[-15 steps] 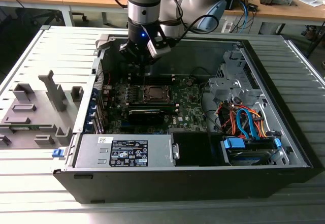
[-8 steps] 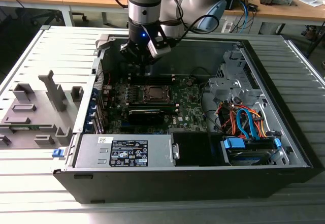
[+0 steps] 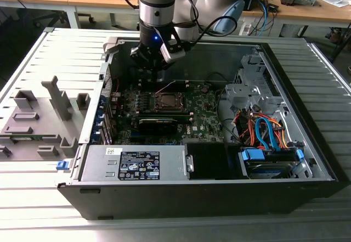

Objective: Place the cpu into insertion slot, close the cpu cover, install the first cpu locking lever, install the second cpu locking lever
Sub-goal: 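Install the first cpu locking lever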

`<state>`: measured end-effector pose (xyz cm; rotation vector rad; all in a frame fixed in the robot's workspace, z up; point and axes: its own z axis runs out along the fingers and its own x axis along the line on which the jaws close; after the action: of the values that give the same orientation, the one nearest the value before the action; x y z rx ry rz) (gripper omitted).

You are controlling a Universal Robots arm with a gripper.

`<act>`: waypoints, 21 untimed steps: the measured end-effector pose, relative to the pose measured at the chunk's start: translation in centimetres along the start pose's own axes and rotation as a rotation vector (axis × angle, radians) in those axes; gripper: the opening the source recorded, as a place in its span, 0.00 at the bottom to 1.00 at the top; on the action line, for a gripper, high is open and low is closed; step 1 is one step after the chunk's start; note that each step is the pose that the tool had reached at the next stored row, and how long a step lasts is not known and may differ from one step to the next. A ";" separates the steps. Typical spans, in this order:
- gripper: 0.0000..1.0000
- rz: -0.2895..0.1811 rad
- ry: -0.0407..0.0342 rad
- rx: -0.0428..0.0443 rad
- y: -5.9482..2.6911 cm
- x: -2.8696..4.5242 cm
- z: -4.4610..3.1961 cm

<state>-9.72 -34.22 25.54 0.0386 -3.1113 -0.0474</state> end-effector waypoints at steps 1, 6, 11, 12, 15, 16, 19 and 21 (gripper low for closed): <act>0.11 0.000 0.0000 0.0001 0.00 -0.01 0.00; 0.11 0.000 0.0000 0.0000 -0.01 -0.03 0.23; 0.11 0.000 0.0000 0.0000 -0.01 -0.04 0.28; 0.11 0.000 0.0000 0.0000 -0.01 -0.04 0.29; 0.11 -0.001 0.0000 0.0001 -0.01 -0.04 0.41; 0.11 -0.003 0.0002 0.0004 -0.01 -0.04 0.43; 0.11 -0.006 0.0003 0.0007 -0.01 -0.04 0.48; 0.11 -0.006 0.0001 0.0006 -0.02 -0.05 0.68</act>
<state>-9.69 -34.22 24.86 0.0484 -3.1112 -0.0465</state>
